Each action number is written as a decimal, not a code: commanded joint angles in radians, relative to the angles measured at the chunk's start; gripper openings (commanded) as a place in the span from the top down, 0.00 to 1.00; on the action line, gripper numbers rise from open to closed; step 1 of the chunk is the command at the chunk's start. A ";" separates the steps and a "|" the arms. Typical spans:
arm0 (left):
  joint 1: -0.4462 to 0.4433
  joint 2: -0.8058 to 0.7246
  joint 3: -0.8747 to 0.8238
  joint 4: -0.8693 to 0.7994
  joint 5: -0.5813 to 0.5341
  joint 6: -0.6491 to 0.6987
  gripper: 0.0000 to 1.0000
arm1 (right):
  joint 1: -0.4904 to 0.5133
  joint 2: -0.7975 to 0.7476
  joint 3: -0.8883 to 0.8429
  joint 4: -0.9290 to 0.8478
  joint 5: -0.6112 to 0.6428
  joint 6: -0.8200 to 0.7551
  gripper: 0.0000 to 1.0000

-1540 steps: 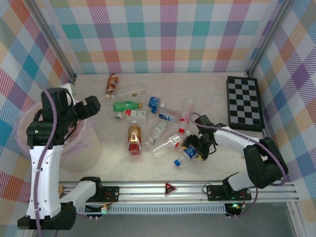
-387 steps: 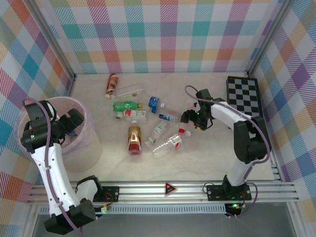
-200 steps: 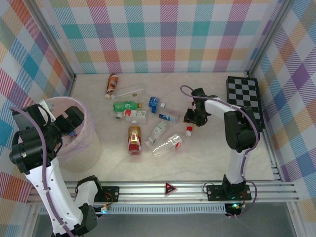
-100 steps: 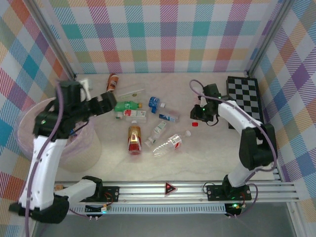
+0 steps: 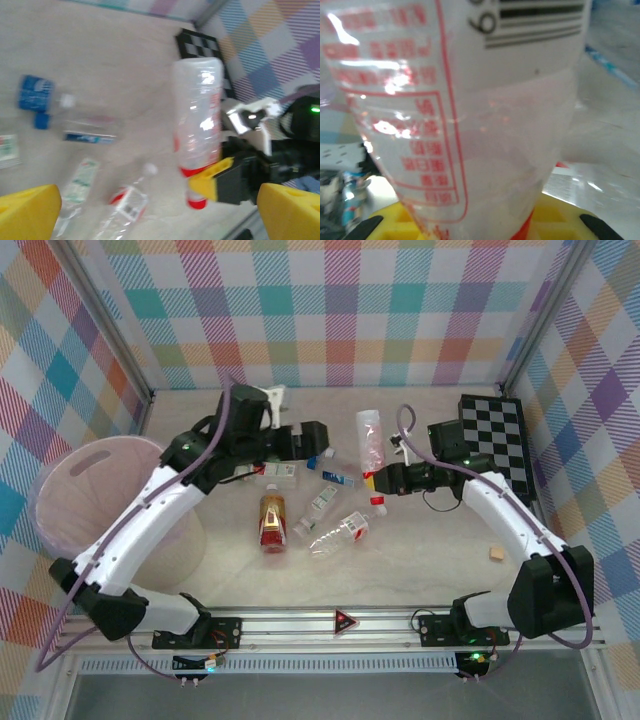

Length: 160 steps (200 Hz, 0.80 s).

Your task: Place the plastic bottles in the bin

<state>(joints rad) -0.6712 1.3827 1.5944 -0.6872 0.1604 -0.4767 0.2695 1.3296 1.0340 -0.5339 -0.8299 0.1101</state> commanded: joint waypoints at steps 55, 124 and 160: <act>-0.079 0.157 -0.066 0.333 0.121 -0.144 0.13 | 0.050 -0.004 -0.007 0.201 -0.284 0.055 0.97; -0.110 0.227 -0.064 0.396 0.133 -0.191 0.35 | 0.064 0.021 0.003 0.246 -0.277 0.086 0.96; -0.110 0.219 -0.057 0.374 0.104 -0.186 0.50 | 0.065 0.029 0.010 0.243 -0.259 0.088 0.89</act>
<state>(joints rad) -0.7712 1.6077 1.5337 -0.3386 0.2611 -0.6548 0.3275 1.3457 1.0267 -0.3256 -1.0760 0.2012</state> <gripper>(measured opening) 0.525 0.275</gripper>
